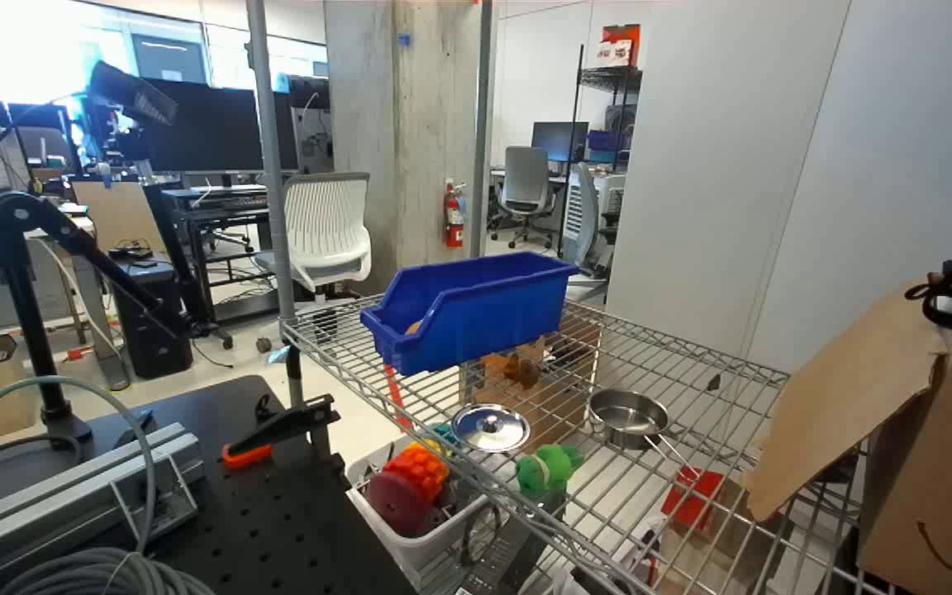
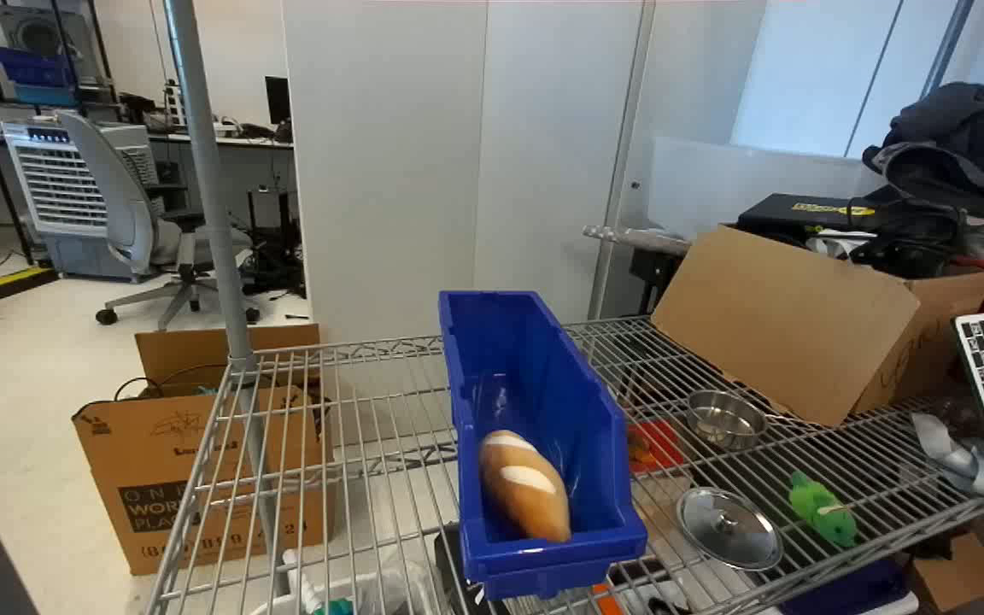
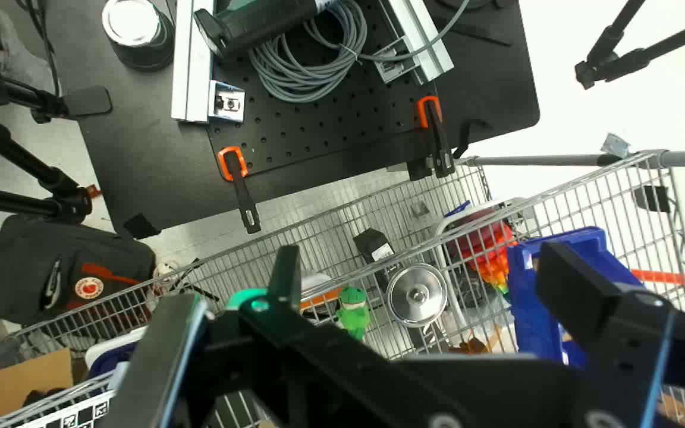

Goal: Pick up the lid and close the pot

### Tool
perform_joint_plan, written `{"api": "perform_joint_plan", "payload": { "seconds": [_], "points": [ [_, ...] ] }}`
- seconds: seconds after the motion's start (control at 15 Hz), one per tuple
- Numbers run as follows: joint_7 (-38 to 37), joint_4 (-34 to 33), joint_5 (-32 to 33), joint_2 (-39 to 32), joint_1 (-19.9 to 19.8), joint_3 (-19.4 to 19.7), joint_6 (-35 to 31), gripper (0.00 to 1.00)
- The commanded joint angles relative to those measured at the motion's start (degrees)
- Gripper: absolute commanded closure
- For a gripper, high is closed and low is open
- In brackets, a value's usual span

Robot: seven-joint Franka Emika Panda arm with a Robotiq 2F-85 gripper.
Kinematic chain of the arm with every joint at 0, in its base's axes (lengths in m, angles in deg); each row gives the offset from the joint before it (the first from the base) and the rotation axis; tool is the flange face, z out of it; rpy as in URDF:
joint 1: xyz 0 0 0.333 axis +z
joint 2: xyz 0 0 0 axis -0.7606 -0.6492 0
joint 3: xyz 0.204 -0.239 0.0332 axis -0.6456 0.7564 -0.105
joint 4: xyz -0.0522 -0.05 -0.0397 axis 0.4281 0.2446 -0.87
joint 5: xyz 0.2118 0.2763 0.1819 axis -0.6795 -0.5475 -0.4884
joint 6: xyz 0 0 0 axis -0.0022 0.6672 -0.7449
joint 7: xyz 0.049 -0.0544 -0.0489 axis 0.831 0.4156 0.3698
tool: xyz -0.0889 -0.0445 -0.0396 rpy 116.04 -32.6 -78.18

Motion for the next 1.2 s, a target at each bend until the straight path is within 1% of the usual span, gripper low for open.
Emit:
{"api": "perform_joint_plan", "payload": {
  "seconds": [0.0, 0.53, 0.6, 0.8, 0.93, 1.13],
  "points": [
    [0.6, -0.2, -0.5, -0.2, -1.5, -1.2, 0.2, 0.00],
    [0.6, -0.3, -0.5, -0.2, -1.5, -1.2, 0.2, 0.00],
    [0.6, -0.1, -0.7, -1.0, -1.3, -1.4, -0.6, 0.00],
    [-1.4, 3.3, -0.3, -3.5, -0.4, -3.9, -8.6, 0.00],
    [-3.2, 5.8, -0.5, -6.7, 0.5, -6.4, -16.0, 0.00],
    [-5.2, 8.2, -1.9, -14.5, 3.0, -10.3, -28.9, 0.00]
  ]
}}
